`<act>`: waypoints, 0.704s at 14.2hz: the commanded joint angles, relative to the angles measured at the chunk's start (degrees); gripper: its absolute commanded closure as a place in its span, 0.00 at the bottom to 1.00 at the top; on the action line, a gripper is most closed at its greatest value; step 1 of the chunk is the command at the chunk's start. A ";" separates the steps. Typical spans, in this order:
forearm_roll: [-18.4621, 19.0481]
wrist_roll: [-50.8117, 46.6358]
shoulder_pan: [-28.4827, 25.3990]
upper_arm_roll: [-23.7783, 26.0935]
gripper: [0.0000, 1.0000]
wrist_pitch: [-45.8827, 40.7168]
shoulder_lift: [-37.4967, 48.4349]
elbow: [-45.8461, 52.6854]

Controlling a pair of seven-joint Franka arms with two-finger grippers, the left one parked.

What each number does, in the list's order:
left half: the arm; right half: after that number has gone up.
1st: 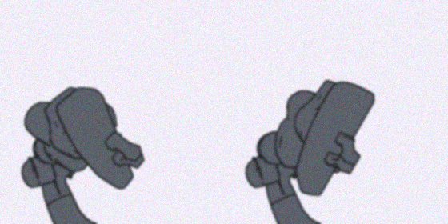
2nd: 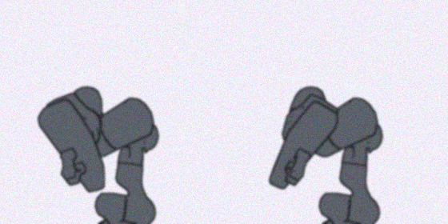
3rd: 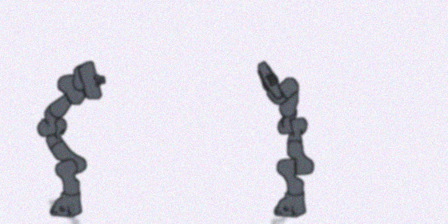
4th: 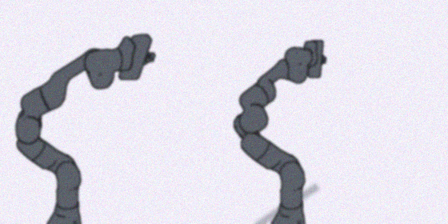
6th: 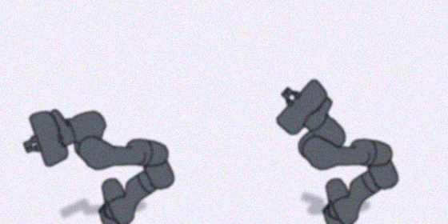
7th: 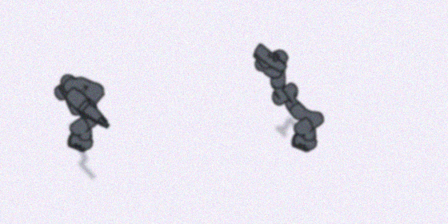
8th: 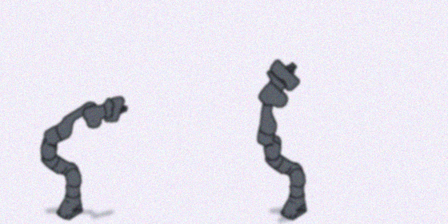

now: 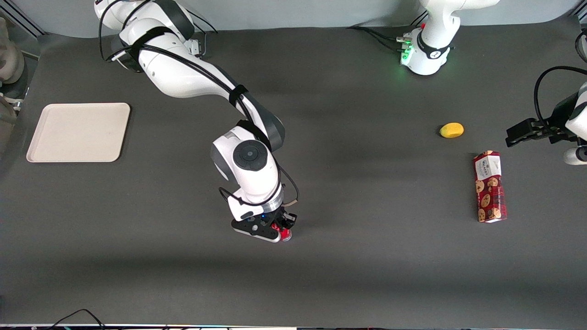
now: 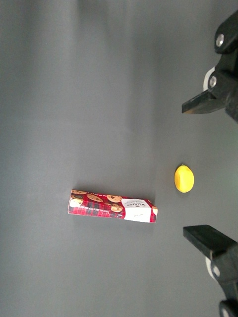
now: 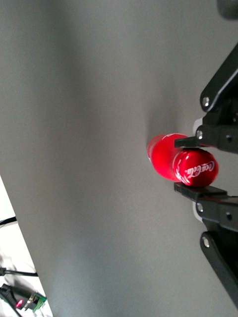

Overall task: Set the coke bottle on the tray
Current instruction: 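Carry the held bottle over to the white tray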

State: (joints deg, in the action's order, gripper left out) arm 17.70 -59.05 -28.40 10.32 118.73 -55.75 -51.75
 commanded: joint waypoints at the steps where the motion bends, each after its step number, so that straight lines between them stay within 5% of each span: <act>1: -0.65 2.96 0.44 0.31 0.92 -8.65 5.09 1.39; 10: -1.09 28.16 17.21 15.94 0.92 -49.95 31.12 0.60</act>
State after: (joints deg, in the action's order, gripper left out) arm 17.62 -38.07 -16.27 23.42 75.26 -29.97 -47.94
